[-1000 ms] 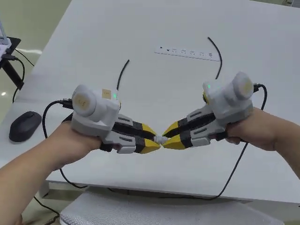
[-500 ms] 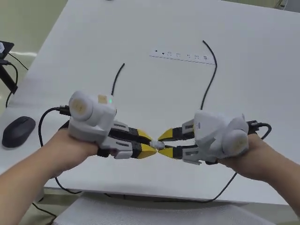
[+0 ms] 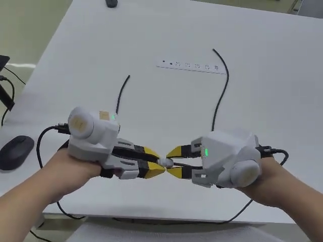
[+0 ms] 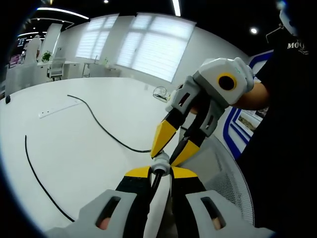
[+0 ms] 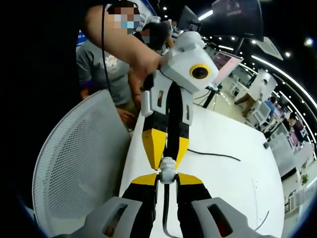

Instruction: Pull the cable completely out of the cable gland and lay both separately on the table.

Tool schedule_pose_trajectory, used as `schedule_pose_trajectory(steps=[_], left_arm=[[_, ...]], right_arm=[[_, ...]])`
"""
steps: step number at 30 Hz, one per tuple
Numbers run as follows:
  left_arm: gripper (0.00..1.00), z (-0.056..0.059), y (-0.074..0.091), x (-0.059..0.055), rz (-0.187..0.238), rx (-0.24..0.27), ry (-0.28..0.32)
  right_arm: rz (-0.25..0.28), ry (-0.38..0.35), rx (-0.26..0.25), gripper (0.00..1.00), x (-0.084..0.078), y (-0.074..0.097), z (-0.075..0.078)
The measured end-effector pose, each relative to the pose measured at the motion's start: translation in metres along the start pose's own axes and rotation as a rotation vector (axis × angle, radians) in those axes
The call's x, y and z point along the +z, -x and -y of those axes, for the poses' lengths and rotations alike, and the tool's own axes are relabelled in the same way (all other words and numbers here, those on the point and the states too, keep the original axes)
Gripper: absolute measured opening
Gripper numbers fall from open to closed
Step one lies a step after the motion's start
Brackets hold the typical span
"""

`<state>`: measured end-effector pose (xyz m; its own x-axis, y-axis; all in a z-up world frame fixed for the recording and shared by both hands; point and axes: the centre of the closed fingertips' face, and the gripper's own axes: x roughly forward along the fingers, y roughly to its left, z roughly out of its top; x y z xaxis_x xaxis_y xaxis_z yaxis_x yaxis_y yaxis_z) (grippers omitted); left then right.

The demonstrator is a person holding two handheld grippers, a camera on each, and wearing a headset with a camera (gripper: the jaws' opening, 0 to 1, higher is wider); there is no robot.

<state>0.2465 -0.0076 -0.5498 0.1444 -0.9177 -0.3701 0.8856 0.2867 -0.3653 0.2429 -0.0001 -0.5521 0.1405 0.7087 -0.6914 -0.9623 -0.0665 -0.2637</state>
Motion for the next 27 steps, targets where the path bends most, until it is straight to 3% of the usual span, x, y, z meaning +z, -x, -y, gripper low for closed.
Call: schedule_pose_trajectory(steps=[5,7,8,10,11,13,14,17,20,23,27], left_arm=[[0.15,0.000,0.000,0.002,0.005,-0.002,-0.010],[0.15,0.000,0.002,0.003,0.009,0.000,-0.018],[0.15,0.000,0.003,0.004,0.016,0.000,-0.022],[0.15,-0.002,0.004,0.006,0.023,0.009,-0.043],[0.15,-0.002,0.004,0.007,0.025,0.013,-0.054],[0.15,-0.003,0.005,0.009,0.036,0.021,-0.060],[0.15,-0.003,0.005,0.010,0.039,0.023,-0.061],[0.15,-0.001,0.006,0.013,0.048,0.024,-0.088],[0.15,0.000,0.005,0.012,0.044,0.022,-0.097],[0.15,-0.002,0.004,0.012,0.047,0.035,-0.114],[0.15,-0.005,0.004,0.014,0.050,0.034,-0.117]], right_arm=[[0.024,-0.109,-0.022,0.17,0.003,0.007,0.003],[0.038,-0.157,-0.066,0.16,0.003,0.012,0.008],[0.031,-0.233,-0.118,0.14,0.000,0.016,0.014],[0.015,-0.359,-0.167,0.15,-0.008,0.021,0.015],[0.013,-0.359,-0.200,0.15,-0.011,0.023,0.018],[0.027,-0.392,-0.202,0.16,-0.012,0.023,0.011],[0.009,-0.414,-0.227,0.16,-0.017,0.024,0.011],[-0.047,-0.349,-0.290,0.16,-0.025,0.025,0.013],[-0.058,-0.313,-0.355,0.14,-0.025,0.024,0.019],[-0.045,-0.325,-0.350,0.11,-0.020,0.017,0.016],[-0.054,-0.288,-0.354,0.10,-0.016,0.010,0.014]])
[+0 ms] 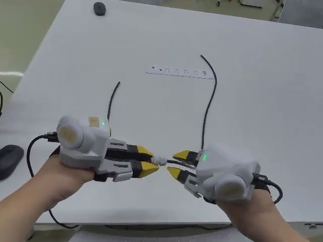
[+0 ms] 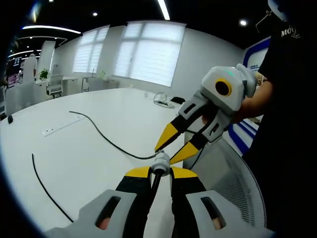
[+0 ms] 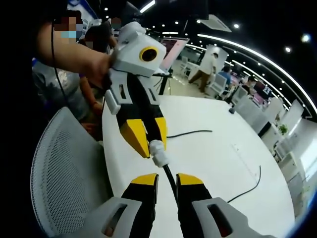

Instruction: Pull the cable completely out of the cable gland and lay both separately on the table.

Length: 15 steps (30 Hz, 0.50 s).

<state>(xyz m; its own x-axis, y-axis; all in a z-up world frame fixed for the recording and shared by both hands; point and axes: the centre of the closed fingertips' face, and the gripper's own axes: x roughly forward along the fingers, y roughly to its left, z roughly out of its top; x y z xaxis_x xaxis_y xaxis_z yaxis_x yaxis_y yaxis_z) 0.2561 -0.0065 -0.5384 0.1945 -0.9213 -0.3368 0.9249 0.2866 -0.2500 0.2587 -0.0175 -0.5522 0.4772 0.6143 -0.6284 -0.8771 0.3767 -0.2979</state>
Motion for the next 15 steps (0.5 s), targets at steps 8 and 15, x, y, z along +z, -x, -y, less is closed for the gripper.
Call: schedule_pose_trajectory(steps=[8,15], left_arm=[[0.15,-0.0016,-0.0001,0.0022,0.001,-0.010,0.007],[0.15,-0.0016,-0.0027,0.0003,-0.006,-0.012,0.001]], right_arm=[[0.005,0.013,-0.035,0.01,0.0028,-0.0011,0.0075],[-0.005,0.009,-0.025,0.00,-0.0036,-0.0020,0.0053]])
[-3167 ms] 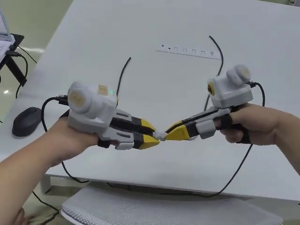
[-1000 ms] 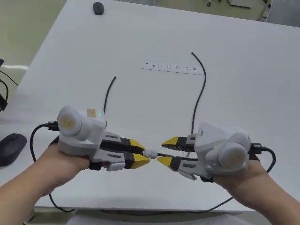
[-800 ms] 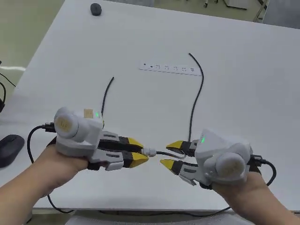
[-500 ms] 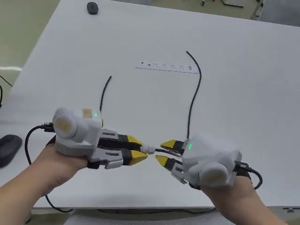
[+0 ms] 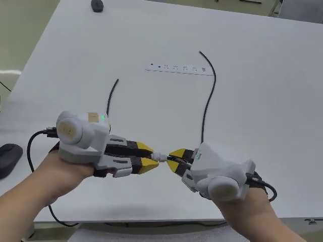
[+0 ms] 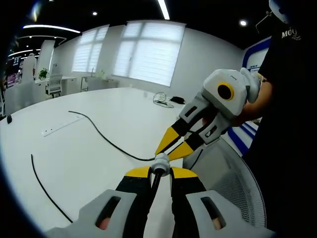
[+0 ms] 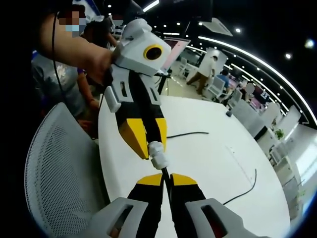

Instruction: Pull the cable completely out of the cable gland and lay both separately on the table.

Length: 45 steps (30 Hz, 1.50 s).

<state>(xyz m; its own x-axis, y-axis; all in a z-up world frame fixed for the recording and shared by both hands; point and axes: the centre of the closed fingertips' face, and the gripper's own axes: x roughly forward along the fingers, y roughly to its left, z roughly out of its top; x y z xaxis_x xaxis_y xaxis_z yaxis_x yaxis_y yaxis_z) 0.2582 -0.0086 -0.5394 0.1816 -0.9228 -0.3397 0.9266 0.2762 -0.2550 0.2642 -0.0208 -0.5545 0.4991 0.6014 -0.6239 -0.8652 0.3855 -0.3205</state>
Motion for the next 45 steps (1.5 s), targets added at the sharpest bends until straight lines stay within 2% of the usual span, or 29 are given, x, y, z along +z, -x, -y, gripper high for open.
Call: schedule_pose_trajectory(steps=[1,6,11,15,29,34,35,38,41,45], left_arm=[[0.15,0.001,-0.001,0.000,-0.001,-0.003,0.003],[0.15,0.000,-0.002,0.001,0.005,0.000,0.000],[0.15,0.001,-0.004,0.003,0.011,-0.004,0.002],[0.15,0.000,-0.006,0.003,0.004,-0.002,-0.009],[0.15,-0.001,-0.005,0.004,0.007,0.007,-0.004],[0.15,0.000,-0.004,0.003,0.001,0.007,-0.002],[0.15,0.002,-0.004,0.002,-0.002,0.002,-0.001],[0.15,0.004,-0.005,0.000,-0.007,-0.004,-0.001],[0.15,0.005,-0.006,-0.001,-0.009,-0.009,-0.001],[0.15,0.006,-0.008,-0.001,-0.010,-0.013,0.003]], right_arm=[[-0.003,-0.034,0.006,0.00,-0.002,0.000,0.000],[-0.004,-0.058,-0.009,0.00,-0.008,0.002,0.005],[0.002,-0.115,-0.009,0.00,-0.011,0.003,0.008],[0.000,-0.121,-0.014,0.00,-0.015,0.001,0.007],[-0.039,-0.222,-0.038,0.00,-0.036,-0.001,0.015],[-0.074,-0.266,-0.052,0.00,-0.051,-0.003,0.018],[-0.101,-0.278,-0.059,0.00,-0.059,-0.004,0.019],[-0.136,-0.310,-0.068,0.00,-0.075,-0.006,0.022],[-0.151,-0.326,-0.072,0.00,-0.084,-0.007,0.023],[-0.164,-0.386,-0.074,0.00,-0.091,-0.008,0.023]])
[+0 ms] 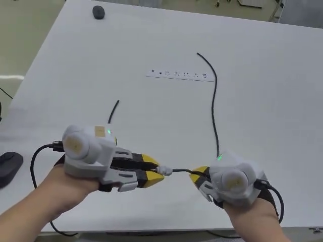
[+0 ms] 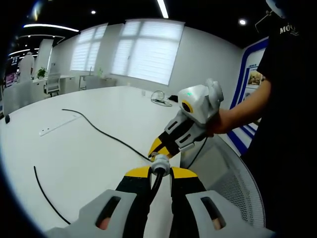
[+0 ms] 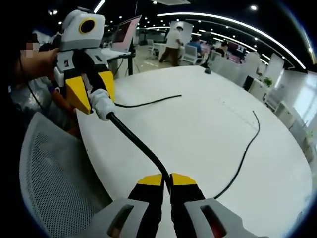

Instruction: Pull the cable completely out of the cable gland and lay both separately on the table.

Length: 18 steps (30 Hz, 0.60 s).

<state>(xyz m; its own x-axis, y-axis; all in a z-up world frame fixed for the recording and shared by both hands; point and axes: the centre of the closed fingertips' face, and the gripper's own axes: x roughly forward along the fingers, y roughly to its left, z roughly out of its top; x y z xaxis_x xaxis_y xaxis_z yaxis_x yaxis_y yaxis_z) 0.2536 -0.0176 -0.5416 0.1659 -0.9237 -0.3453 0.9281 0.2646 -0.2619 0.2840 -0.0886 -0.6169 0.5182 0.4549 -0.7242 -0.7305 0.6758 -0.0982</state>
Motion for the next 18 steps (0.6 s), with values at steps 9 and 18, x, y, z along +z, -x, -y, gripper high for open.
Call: schedule_pose_trajectory(steps=[9,18], left_arm=[[0.15,-0.001,-0.003,-0.001,-0.008,0.000,0.003],[0.15,-0.002,0.001,-0.002,0.005,0.004,0.010]], right_arm=[[-0.004,0.006,0.005,0.01,-0.005,0.008,-0.003],[0.079,0.185,0.022,0.17,0.034,0.044,-0.021]])
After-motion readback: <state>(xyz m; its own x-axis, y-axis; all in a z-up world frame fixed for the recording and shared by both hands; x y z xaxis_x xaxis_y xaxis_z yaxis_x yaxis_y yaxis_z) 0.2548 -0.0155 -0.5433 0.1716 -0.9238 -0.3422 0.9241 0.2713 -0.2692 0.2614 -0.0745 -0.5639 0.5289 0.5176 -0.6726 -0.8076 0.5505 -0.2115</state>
